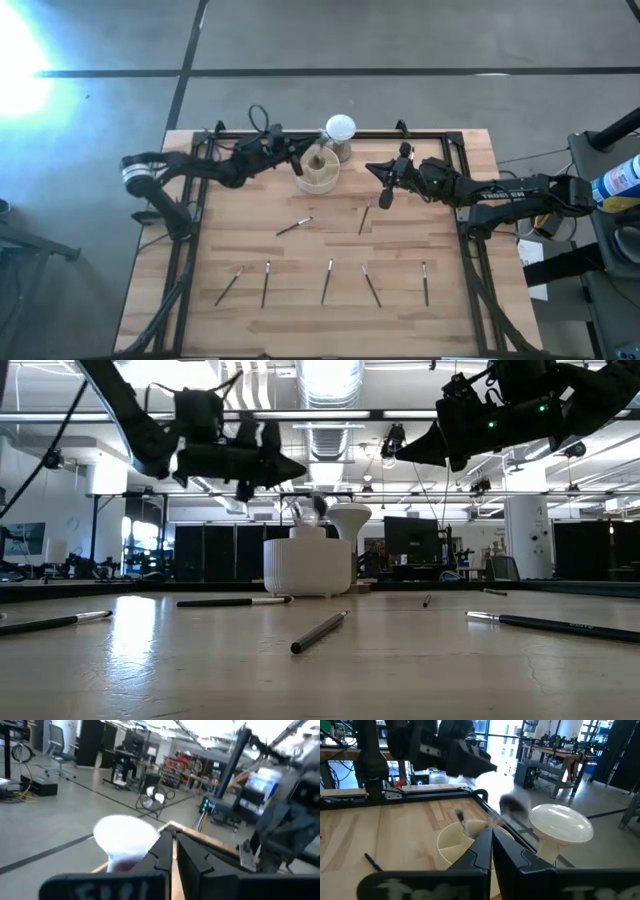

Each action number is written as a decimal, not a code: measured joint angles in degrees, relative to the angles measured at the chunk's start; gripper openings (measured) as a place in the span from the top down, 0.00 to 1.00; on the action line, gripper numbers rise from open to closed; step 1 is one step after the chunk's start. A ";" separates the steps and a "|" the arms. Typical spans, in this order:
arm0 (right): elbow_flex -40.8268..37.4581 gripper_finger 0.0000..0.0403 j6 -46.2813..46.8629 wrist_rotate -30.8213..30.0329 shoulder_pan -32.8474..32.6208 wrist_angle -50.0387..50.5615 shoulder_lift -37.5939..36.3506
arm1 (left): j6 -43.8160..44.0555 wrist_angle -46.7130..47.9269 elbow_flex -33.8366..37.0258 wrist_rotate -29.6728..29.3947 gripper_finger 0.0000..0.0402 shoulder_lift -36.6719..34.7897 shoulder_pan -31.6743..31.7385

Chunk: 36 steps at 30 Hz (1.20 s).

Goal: Put items in baskets/containers
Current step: Put the black highlighter brush into the white organizer, then put the black eyeshadow brush into the white organizer

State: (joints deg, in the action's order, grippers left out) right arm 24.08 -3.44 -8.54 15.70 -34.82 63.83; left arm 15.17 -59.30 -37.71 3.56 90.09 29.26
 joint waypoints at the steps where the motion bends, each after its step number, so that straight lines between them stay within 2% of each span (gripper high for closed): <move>1: 0.00 0.98 0.00 0.00 0.00 0.00 0.00 | -0.40 -0.03 -0.26 -0.01 0.96 0.86 -0.15; 10: -0.02 0.98 -0.02 0.00 0.00 0.03 0.00 | -1.76 -1.24 -0.16 -0.03 1.00 3.38 -0.59; 17: -0.02 0.98 -0.33 0.00 -0.09 0.27 0.00 | -4.77 0.07 3.25 0.45 1.00 -1.27 -1.01; 25: -0.02 0.98 3.28 0.01 -0.09 0.57 0.00 | -8.43 1.67 10.92 0.47 1.00 -7.84 -3.06; 36: -0.02 0.98 2.98 0.02 -0.09 1.63 0.00 | -14.33 2.40 18.73 0.42 1.00 -11.06 -10.88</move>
State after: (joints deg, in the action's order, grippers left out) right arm 24.05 -0.47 -8.51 15.62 -33.19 63.83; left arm 0.85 -56.90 -18.98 3.98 79.04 18.38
